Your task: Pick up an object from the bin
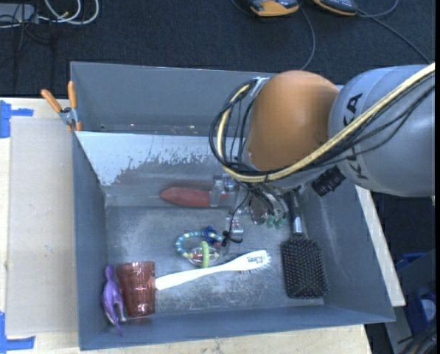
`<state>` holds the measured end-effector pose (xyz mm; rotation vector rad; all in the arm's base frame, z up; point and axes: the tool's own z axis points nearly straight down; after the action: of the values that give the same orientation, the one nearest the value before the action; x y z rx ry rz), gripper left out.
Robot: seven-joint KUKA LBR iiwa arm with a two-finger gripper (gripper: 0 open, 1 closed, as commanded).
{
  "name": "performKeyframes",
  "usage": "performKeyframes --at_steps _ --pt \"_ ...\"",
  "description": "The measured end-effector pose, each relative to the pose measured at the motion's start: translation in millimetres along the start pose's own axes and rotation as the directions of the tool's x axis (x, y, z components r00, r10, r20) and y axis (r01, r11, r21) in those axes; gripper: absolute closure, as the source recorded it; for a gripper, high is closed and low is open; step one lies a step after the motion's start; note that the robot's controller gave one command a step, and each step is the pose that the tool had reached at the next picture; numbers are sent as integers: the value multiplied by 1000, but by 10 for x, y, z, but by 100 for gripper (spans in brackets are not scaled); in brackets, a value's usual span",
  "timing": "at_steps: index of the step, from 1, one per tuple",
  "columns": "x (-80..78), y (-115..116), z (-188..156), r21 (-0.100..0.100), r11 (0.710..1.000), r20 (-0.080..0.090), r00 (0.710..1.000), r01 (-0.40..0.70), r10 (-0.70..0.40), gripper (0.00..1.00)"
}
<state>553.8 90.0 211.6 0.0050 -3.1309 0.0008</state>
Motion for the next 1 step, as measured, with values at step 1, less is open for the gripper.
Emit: performKeyframes --at_steps 1 --pt "-13 -5 -47 -1 1000 8 1000 -2 2 0"
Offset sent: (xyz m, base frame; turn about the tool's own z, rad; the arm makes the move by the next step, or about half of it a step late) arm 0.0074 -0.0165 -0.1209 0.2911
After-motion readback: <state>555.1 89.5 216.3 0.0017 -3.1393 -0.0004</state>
